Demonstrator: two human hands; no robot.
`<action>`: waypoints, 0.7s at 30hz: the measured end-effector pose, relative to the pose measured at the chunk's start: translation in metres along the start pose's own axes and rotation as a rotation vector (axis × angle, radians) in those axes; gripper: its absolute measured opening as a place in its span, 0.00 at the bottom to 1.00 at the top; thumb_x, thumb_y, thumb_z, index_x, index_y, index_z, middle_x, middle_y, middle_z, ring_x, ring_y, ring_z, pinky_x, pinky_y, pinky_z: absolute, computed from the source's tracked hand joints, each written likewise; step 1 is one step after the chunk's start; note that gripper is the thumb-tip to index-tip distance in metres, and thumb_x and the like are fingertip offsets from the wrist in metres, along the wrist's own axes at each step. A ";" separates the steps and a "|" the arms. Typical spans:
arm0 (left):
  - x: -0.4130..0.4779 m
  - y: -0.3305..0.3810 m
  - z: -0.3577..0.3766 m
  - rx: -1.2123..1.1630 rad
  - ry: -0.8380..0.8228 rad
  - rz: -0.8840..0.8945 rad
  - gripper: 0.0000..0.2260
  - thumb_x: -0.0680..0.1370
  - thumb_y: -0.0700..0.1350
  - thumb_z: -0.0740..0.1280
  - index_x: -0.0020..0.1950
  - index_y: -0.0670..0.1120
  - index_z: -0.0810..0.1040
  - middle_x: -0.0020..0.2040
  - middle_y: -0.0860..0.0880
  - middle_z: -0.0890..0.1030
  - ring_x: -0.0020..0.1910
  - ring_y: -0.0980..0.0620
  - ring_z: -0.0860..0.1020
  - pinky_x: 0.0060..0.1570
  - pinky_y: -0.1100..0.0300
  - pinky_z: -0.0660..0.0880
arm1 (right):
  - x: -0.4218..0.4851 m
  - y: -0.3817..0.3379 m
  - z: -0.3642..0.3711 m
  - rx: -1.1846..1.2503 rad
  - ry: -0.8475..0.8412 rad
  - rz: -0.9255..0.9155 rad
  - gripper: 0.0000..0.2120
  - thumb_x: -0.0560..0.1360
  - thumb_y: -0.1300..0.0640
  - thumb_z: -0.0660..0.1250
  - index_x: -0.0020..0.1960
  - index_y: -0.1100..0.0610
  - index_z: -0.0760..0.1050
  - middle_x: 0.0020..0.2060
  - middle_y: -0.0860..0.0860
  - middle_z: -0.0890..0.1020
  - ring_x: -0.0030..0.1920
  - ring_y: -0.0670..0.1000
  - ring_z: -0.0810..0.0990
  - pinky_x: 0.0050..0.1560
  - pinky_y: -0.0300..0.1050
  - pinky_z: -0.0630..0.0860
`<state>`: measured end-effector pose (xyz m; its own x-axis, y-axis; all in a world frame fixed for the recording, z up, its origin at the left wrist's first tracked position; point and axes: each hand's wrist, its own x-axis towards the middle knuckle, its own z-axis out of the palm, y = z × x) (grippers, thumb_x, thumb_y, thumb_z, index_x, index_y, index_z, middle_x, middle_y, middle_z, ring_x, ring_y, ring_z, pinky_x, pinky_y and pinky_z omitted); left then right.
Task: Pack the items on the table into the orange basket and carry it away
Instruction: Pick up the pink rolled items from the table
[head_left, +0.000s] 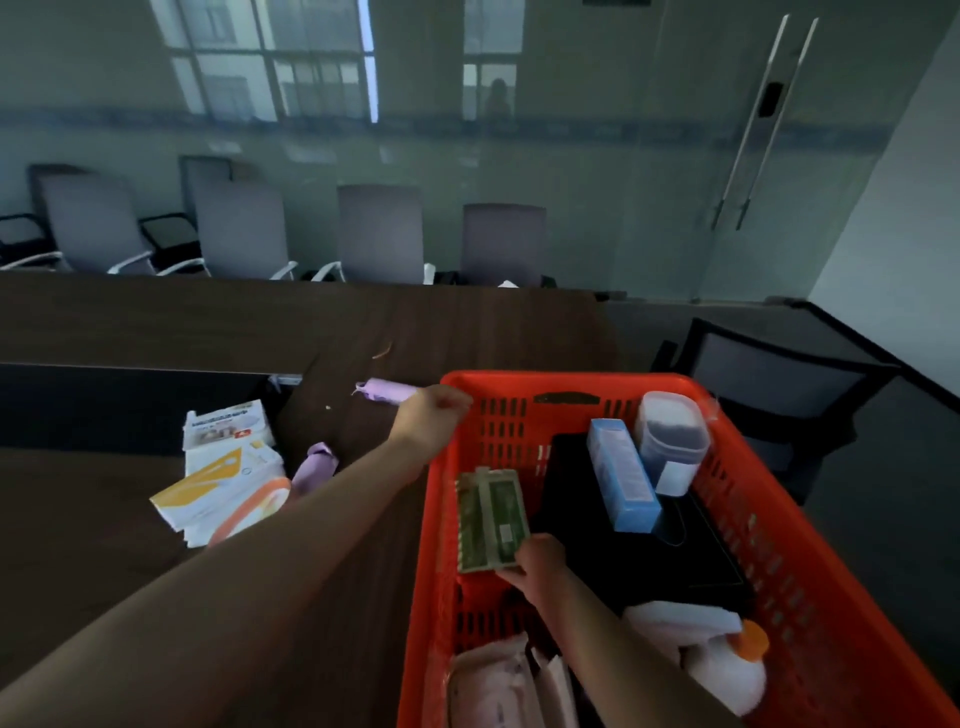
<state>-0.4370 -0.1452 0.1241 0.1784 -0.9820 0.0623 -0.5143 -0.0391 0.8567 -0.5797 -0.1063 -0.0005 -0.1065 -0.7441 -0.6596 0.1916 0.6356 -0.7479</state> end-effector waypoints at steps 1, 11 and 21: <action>-0.001 -0.007 -0.011 -0.021 0.011 -0.027 0.10 0.77 0.38 0.64 0.54 0.41 0.82 0.53 0.45 0.83 0.51 0.53 0.78 0.44 0.68 0.71 | 0.005 0.004 0.002 -0.027 0.007 0.018 0.17 0.78 0.72 0.53 0.67 0.69 0.66 0.62 0.65 0.73 0.48 0.58 0.74 0.38 0.48 0.79; -0.002 -0.098 -0.125 -0.109 0.200 -0.313 0.11 0.76 0.36 0.64 0.55 0.39 0.82 0.56 0.40 0.82 0.59 0.42 0.79 0.61 0.52 0.74 | -0.010 -0.059 0.040 -0.584 0.402 -0.515 0.17 0.80 0.53 0.56 0.61 0.63 0.74 0.59 0.64 0.76 0.61 0.64 0.74 0.61 0.52 0.69; -0.007 -0.197 -0.203 -0.293 0.255 -0.594 0.07 0.78 0.39 0.61 0.47 0.39 0.79 0.46 0.42 0.77 0.43 0.45 0.74 0.36 0.60 0.68 | -0.080 -0.070 0.219 -0.572 -0.043 -0.889 0.11 0.79 0.58 0.60 0.54 0.64 0.76 0.47 0.57 0.80 0.46 0.52 0.76 0.42 0.37 0.65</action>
<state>-0.1667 -0.0931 0.0591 0.5682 -0.7346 -0.3708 -0.0288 -0.4680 0.8832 -0.3708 -0.1361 0.1209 0.0539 -0.9891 0.1371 -0.4281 -0.1470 -0.8917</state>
